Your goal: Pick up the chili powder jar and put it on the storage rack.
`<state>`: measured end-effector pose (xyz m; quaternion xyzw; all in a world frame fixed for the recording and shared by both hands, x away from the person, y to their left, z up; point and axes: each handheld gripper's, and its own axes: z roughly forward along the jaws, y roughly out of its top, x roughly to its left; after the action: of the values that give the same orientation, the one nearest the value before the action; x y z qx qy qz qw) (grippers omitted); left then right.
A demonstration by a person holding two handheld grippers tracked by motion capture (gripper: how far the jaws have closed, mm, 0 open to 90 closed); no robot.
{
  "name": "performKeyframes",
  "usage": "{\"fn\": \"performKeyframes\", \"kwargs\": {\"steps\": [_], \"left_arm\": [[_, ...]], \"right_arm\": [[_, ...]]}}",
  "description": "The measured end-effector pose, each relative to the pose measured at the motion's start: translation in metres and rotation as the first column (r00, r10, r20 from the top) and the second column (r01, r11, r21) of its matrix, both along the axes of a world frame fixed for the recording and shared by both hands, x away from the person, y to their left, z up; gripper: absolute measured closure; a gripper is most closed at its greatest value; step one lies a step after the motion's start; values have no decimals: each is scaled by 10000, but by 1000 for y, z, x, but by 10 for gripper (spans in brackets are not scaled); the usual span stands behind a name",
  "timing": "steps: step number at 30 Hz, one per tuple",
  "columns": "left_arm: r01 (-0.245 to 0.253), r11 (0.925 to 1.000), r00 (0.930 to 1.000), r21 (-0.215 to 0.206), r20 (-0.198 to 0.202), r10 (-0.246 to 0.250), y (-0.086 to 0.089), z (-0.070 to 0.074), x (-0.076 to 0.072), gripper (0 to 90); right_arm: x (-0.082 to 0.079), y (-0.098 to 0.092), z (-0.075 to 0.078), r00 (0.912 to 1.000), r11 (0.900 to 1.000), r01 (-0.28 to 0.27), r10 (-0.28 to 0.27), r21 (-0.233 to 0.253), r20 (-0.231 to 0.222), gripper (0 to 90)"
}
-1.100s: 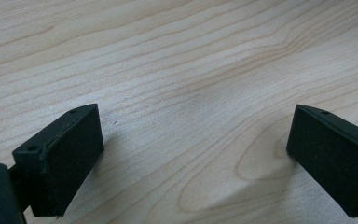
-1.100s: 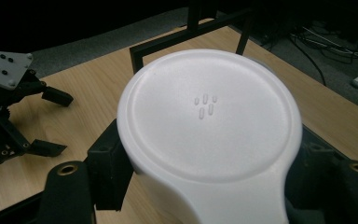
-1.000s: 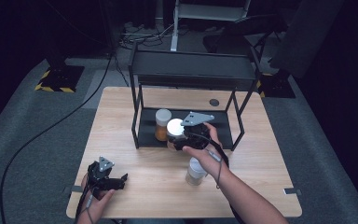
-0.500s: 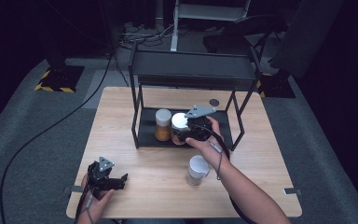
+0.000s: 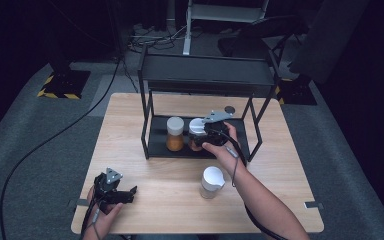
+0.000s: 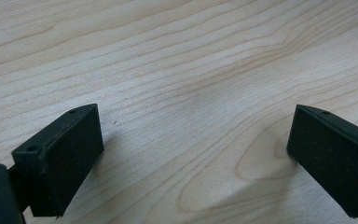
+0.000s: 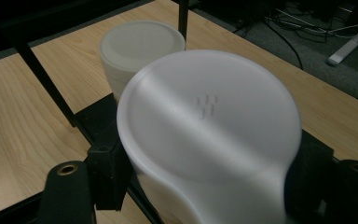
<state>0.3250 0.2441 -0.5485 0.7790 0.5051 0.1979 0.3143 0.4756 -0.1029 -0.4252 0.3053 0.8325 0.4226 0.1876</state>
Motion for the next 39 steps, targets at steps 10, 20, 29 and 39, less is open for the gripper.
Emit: {"fn": "performKeyframes", "kwargs": {"steps": [10, 20, 29, 39], "left_arm": [[-2, 10000, 10000, -6, 4, 2, 0, 0, 0, 32], [3, 10000, 10000, 8, -2, -3, 0, 0, 0, 31], [7, 10000, 10000, 7, 0, -7, 0, 0, 0, 31], [-3, 10000, 10000, -2, 23, 3, 0, 0, 0, 31]], "right_arm": [[13, -6, -16, 9995, 9997, 237, -238, -19, -220, 304], [18, -3, -27, 9990, 9998, 190, -187, 50, -399, 304], [20, -6, -32, 9983, 9993, 315, -305, 194, -491, 303], [23, -10, -32, 9975, 9992, 232, -210, 317, -676, 301]]}}
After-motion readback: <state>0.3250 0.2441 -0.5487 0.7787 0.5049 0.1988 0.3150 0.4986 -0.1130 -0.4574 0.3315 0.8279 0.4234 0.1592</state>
